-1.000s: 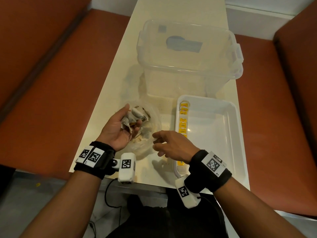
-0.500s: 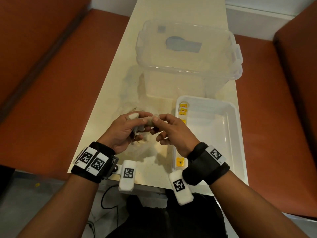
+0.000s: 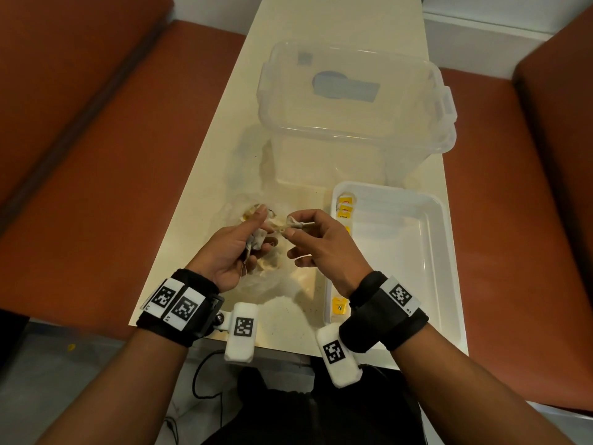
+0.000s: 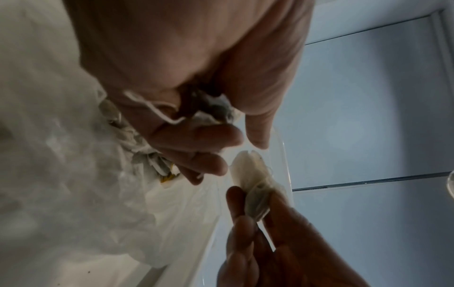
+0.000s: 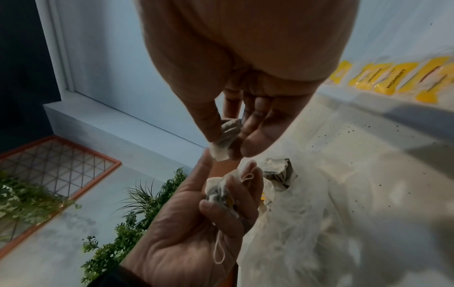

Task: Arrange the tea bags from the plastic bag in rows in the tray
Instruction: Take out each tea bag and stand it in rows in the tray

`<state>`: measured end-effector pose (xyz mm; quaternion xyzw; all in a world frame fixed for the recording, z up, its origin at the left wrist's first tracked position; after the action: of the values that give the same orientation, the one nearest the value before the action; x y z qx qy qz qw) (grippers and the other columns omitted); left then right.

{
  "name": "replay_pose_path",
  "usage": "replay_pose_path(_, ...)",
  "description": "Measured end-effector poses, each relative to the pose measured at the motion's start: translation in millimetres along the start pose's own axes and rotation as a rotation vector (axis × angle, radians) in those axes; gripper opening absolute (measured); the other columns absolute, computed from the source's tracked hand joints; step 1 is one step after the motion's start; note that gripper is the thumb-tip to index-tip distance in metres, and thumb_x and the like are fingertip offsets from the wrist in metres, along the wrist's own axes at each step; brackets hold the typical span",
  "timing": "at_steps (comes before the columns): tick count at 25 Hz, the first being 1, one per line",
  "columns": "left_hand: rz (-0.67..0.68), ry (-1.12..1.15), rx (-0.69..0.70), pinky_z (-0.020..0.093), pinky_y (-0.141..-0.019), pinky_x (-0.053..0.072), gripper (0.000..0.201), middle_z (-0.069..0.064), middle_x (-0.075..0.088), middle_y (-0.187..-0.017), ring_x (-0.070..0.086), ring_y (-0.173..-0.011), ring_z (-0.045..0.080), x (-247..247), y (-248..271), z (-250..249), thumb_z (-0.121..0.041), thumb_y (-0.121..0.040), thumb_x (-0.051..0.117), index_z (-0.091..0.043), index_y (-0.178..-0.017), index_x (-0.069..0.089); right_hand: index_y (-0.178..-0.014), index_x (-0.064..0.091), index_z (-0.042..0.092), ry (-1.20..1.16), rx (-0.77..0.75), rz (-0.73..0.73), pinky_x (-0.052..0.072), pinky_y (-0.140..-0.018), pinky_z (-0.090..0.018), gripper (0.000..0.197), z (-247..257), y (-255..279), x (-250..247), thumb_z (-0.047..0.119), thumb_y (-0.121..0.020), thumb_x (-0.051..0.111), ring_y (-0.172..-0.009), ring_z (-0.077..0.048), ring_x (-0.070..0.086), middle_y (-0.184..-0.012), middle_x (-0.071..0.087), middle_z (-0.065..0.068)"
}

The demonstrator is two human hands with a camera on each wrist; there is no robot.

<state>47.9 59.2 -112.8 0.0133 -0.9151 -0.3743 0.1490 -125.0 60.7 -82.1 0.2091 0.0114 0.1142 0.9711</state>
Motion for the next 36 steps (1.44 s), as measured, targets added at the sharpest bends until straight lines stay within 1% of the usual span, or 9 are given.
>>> replay_pose_path(5, 0.041, 0.089, -0.022, 0.011, -0.035, 0.035, 0.039, 0.004, 0.068, -0.084, 0.061, -0.064, 0.006, 5, 1, 0, -0.034, -0.071, 0.08, -0.012, -0.101, 0.07, -0.111, 0.061, 0.008, 0.065, -0.038, 0.005, 0.058, -0.073, -0.028, 0.023, -4, -1, 0, 0.006, -0.09, 0.071, -0.077, -0.016, 0.071, -0.115, 0.064, -0.022)
replay_pose_path(9, 0.002, 0.006, 0.064, 0.013, -0.035, 0.031, 0.026, 0.001, 0.064, -0.074, 0.058, -0.059, 0.004, 6, -2, 0, -0.018, -0.083, 0.075, -0.011, -0.107, 0.069, -0.109, 0.063, 0.008, 0.032, 0.005, -0.002, 0.058, -0.073, -0.029, 0.03, -5, 0, 1, 0.026, -0.089, 0.075, -0.084, -0.019, 0.073, -0.11, 0.07, -0.016)
replay_pose_path(11, -0.024, -0.06, 0.098, 0.015, -0.036, 0.03, 0.024, -0.002, 0.062, -0.067, 0.054, -0.054, 0.003, 6, -2, 0, -0.02, -0.083, 0.077, -0.011, -0.104, 0.07, -0.106, 0.063, 0.005, 0.018, 0.037, -0.024, 0.058, -0.071, -0.029, 0.035, -4, 1, -1, 0.033, -0.089, 0.074, -0.083, -0.02, 0.073, -0.105, 0.073, -0.015)
replay_pose_path(15, -0.019, -0.085, 0.116, 0.016, -0.036, 0.031, 0.047, 0.007, 0.068, -0.085, 0.058, -0.062, 0.01, 5, -2, 2, -0.037, -0.067, 0.084, -0.011, -0.105, 0.073, -0.109, 0.059, 0.001, -0.015, 0.035, -0.029, 0.06, -0.072, -0.031, 0.027, -5, -1, -2, 0.01, -0.088, 0.075, -0.076, -0.021, 0.07, -0.095, 0.063, -0.019)
replay_pose_path(18, 0.0, -0.002, 0.086, 0.014, -0.035, 0.029, 0.044, 0.001, 0.069, -0.083, 0.055, -0.061, 0.008, 8, -2, 3, -0.042, -0.066, 0.081, -0.016, -0.101, 0.072, -0.115, 0.058, 0.005, -0.069, 0.059, -0.023, 0.06, -0.075, -0.033, 0.028, -6, -2, -3, -0.001, -0.089, 0.068, -0.077, -0.021, 0.069, -0.096, 0.063, -0.018)
replay_pose_path(26, -0.009, 0.101, 0.104, 0.014, -0.033, 0.025, 0.032, 0.007, 0.061, -0.099, 0.044, -0.063, 0.01, 4, -7, -1, -0.029, -0.074, 0.08, -0.018, -0.101, 0.068, -0.106, 0.065, 0.003, -0.425, 0.187, -0.012, 0.059, -0.07, -0.027, 0.025, -4, -3, -3, -0.006, -0.095, 0.045, -0.068, -0.015, 0.062, -0.087, 0.061, -0.012)
replay_pose_path(29, 0.038, -0.048, 0.219, 0.016, -0.034, 0.025, 0.034, 0.007, 0.064, -0.091, 0.041, -0.062, 0.016, 7, -6, -5, -0.033, -0.068, 0.082, -0.022, -0.096, 0.067, -0.095, 0.072, 0.002, -0.682, 0.297, 0.05, 0.053, -0.056, -0.021, 0.034, -2, -1, -1, -0.003, -0.094, 0.038, -0.061, -0.013, 0.055, -0.081, 0.063, -0.012)
replay_pose_path(32, 0.11, -0.261, 0.333, 0.018, -0.037, 0.026, 0.031, 0.007, 0.066, -0.088, 0.045, -0.054, 0.011, 22, 2, -10, -0.036, -0.074, 0.079, -0.022, -0.102, 0.073, -0.105, 0.066, 0.0, -0.652, 0.323, 0.047, 0.049, -0.051, -0.019, 0.03, -4, -4, -1, 0.0, -0.094, 0.039, -0.055, -0.011, 0.052, -0.075, 0.063, -0.01)
replay_pose_path(36, 0.017, -0.281, 0.395, 0.013, -0.037, 0.033, 0.013, -0.005, 0.058, -0.06, 0.047, -0.041, 0.0, 30, 3, -14, -0.013, -0.084, 0.075, -0.008, -0.081, 0.063, -0.106, 0.065, 0.002, -0.503, 0.307, 0.026, 0.05, -0.054, -0.022, 0.023, -8, -5, -7, 0.013, -0.098, 0.048, -0.058, -0.013, 0.056, -0.08, 0.065, -0.009)
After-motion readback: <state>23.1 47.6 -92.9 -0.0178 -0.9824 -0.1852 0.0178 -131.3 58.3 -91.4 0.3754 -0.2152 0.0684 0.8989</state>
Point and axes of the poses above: each hand's wrist, its own y-axis away from the middle knuckle, its own x-axis out of the palm, z = x × y, the point moved 3 cm from there along -y, towards the middle knuckle
